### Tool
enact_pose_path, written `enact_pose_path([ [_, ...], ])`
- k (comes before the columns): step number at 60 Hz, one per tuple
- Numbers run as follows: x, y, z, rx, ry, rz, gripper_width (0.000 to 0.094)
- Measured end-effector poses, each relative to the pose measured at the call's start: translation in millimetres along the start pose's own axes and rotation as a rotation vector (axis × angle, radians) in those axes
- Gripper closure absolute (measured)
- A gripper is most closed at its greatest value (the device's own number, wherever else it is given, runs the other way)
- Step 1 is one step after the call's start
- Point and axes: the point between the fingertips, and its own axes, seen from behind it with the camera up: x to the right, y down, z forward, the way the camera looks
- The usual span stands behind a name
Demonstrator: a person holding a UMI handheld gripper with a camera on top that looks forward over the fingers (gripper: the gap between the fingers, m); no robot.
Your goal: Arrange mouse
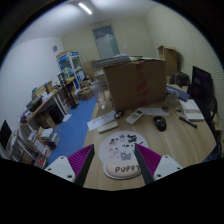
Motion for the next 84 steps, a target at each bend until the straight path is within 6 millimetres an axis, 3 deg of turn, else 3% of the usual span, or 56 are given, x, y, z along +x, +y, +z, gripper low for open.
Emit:
enact_pose_path([
  [9,26,3,16,-0.015,0.033,-0.029,0.0110],
  [14,56,3,35,-0.026,0.050,-0.025,0.0114],
  [18,91,0,51,-0.030,0.067,-0.027,0.0110],
  [30,199,-7,127,-0.056,0.128,-0.068,0.0112],
  [34,227,-19,156,-0.032,0.134,-0.096,0.0112],
  [41,258,-28,207,-0.017,0.125,-0.129,0.0113],
  [49,263,-29,248,-0.011,0.076,-0.127,0.0136],
  [50,263,-34,251,0.010,0.077,-0.139,0.0226],
  [51,264,-35,254,0.016,0.079,-0.155,0.0166],
  [52,266,-34,256,0.014,0.084,-0.167,0.0219],
  [55,267,-35,260,0.006,0.098,-0.182,0.0388],
  [68,272,-34,260,-0.006,0.134,-0.136,0.0506],
  [74,272,-35,253,-0.039,0.130,-0.090,0.0553],
  [77,268,-47,240,-0.017,0.133,-0.074,0.0565],
  [84,219,-93,186,0.091,0.100,-0.106,0.0574],
])
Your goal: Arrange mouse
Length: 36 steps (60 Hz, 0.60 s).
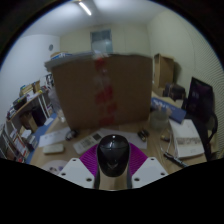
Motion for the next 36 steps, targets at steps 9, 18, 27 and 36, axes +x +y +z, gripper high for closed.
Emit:
enact_pose_path([
  [9,-102,-15,-53,0.066,-0.078,-0.022,0.0575],
  [18,-180,65,-56,-0.028,-0.090,-0.086,0.0563],
  [27,-190,142,-38,-0.130,-0.031,-0.074,0.0545],
  [36,-188,151,-32,-0.138,-0.001,-0.080,0.0428],
])
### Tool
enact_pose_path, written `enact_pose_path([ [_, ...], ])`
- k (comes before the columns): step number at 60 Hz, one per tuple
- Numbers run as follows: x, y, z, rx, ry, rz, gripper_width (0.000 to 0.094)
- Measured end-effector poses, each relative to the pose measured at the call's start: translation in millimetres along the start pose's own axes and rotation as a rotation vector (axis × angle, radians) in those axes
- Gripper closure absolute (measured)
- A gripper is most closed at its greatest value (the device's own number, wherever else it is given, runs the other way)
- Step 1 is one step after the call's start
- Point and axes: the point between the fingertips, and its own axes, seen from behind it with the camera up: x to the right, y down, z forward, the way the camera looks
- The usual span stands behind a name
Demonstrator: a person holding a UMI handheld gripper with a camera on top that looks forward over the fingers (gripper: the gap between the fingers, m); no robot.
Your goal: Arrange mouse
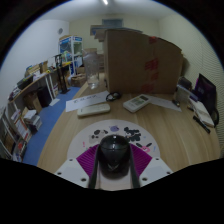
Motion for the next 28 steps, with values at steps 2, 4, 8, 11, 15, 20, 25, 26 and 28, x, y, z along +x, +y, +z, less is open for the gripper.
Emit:
enact_pose_path([
  [2,0,1,0,-0.020,-0.001,-0.013,0.0410],
  [4,1,2,0,-0.039,-0.001,-0.026,0.0385],
  [8,2,7,-8,-0.091,-0.002,-0.015,0.0205],
  [11,-2,7,-19,-0.100,-0.024,0.018,0.0087],
  [15,-11,5,-47,-0.107,-0.056,0.048,0.0085],
  [20,-11,4,-88,-0.105,-0.063,0.084,0.0088],
  [25,-10,10,-132,-0.115,-0.070,0.097,0.0091],
  [26,-8,12,-142,-0.117,-0.066,0.100,0.0090],
  [28,-3,17,-160,-0.124,-0.053,0.108,0.0096],
])
